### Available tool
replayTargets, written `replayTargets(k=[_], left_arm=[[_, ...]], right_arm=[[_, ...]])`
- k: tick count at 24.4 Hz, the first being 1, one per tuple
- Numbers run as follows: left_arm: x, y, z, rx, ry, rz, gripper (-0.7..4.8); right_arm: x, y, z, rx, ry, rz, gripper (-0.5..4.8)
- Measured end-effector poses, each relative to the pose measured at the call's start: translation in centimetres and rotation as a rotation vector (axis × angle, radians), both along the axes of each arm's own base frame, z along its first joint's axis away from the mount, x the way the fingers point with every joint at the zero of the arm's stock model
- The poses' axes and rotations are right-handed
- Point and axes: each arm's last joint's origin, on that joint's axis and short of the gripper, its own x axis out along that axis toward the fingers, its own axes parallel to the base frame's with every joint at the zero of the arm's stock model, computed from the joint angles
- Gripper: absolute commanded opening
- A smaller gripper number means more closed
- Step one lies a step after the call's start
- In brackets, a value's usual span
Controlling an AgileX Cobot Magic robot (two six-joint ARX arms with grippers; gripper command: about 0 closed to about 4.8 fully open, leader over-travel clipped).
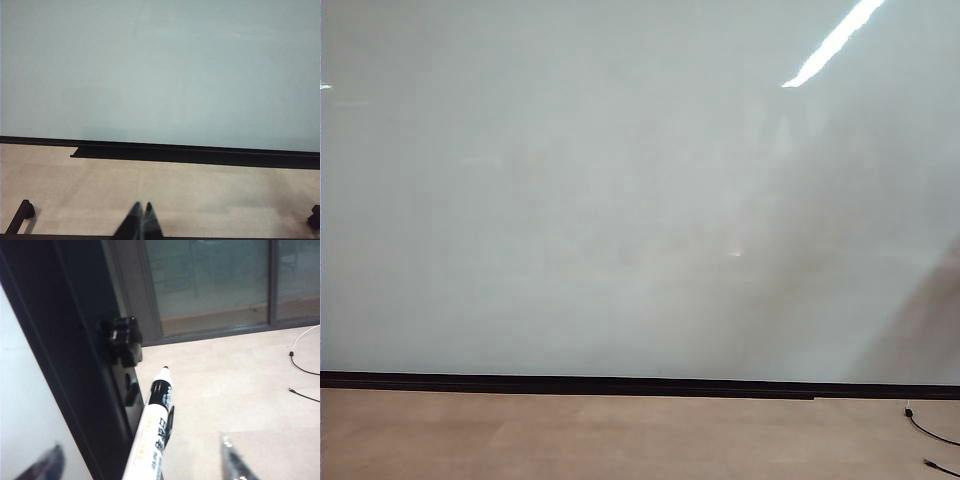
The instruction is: Pick up the pen on the shelf to the right of the whiteboard and write the letter Z.
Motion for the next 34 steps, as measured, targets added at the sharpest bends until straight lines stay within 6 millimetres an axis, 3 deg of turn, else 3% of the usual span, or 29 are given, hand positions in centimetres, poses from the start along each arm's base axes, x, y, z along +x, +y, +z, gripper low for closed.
replayTargets(k=[20,30,34], left_arm=[[0.0,0.0,-0.01,0.0,0.0,0.0,-0.04],[0.0,0.0,-0.01,0.0,0.0,0.0,-0.05],[0.0,0.0,-0.01,0.0,0.0,0.0,-0.04]], right_arm=[[0.19,0.23,-0.23,-0.074,0.016,-0.01,3.84],[0.15,0.22,-0.2,-0.077,0.012,-0.011,3.53],[0.15,0.22,-0.19,-0.077,0.011,-0.01,3.08]])
